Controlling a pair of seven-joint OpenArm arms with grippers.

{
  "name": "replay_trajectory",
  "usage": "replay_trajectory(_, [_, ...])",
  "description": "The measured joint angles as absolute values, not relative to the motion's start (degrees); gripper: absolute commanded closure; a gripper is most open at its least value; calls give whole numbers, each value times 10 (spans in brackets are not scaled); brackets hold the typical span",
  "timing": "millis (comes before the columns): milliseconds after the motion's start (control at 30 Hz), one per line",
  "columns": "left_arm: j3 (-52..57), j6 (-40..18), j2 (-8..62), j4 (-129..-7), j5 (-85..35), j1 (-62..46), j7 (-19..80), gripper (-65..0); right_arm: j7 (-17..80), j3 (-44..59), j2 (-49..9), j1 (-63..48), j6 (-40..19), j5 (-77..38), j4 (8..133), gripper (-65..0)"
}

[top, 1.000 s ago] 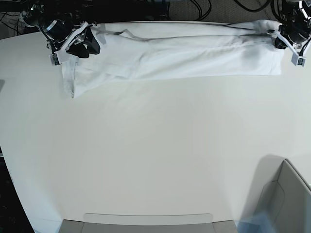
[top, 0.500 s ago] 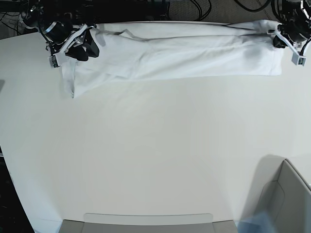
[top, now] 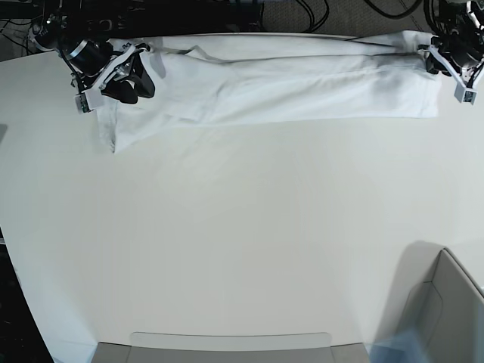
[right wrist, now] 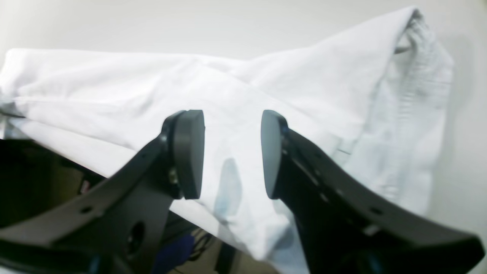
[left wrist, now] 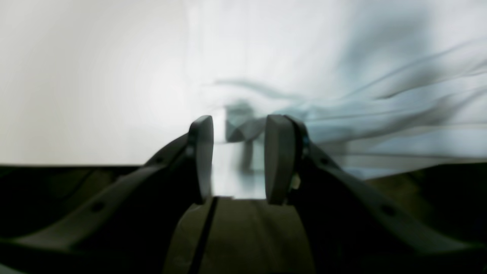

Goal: Fold the T-shirt properly
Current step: 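Release the strip ends and lift both grippers off the shirt, then grasp the strip's two ends again with both grippers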

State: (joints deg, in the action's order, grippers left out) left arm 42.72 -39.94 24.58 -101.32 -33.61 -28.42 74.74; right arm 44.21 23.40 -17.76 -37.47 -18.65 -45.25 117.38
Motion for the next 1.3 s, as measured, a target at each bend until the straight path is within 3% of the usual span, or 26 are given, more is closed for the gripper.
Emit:
replay_trajectory(133, [477,-399,242,-1018,-267,-270,746,-225,441,206,-179,-363,-197,-485,1173,-248])
replay_trajectory(300, [474,-401,222,-1014,-274,-209,753,-225,446,62,-178,-313,-235,-486,1172,-248])
replay_trajectory(533, [476,-401,221,-1014,-270,-185,750,-225,441,-73,-147,-230,-233,-332,1100,-248])
replay_trajectory(733, [477,-401,220,-1008,-270,-148,747,-225,447,-49,-134,-235,-234,-248,1039,-248])
replay_trajectory(1067, [452,-399,197,-1003,-265,-21,755,-225,444,107,-138,-188,-236,-241,994,-248])
replay_trajectory(1300, [387,-399,178,-995,-271,61,771,-225,450,111,-155,-195,-236,-238,1025,-248])
